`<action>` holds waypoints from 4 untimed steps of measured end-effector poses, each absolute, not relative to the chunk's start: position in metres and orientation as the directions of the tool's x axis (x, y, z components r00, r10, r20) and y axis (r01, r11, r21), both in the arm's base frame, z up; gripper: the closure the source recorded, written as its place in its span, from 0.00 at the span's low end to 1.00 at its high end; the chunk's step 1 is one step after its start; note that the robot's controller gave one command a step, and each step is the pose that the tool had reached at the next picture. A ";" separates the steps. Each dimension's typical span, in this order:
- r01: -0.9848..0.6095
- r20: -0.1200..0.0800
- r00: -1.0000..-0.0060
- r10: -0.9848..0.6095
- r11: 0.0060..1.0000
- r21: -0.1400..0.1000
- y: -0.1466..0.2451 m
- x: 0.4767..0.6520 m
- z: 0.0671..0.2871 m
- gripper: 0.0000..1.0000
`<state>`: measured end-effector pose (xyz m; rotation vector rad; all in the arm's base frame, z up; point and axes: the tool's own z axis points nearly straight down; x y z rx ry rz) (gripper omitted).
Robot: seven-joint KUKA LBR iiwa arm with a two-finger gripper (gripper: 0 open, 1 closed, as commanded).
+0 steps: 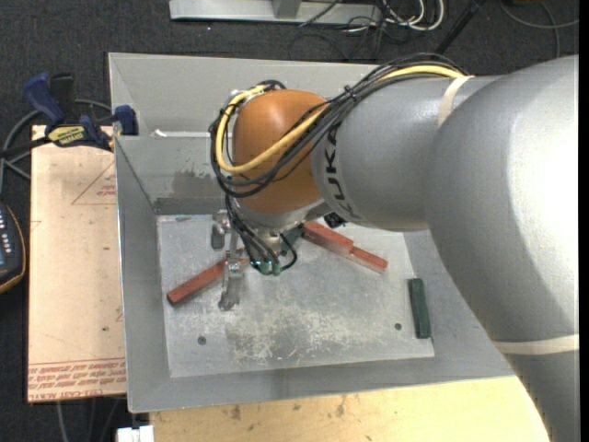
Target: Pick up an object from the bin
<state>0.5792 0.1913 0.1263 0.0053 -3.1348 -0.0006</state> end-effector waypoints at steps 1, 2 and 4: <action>-0.131 0.000 -0.991 -0.131 0.991 0.001 0.193 0.609 0.067 0.00; -0.130 -0.002 -0.992 -0.130 0.992 0.002 0.193 0.609 0.071 1.00; -0.084 -0.013 -0.996 -0.084 0.996 0.003 0.209 0.625 0.364 1.00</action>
Offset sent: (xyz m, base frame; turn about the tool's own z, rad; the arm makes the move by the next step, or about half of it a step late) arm 0.0295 0.0012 -0.0563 -0.1290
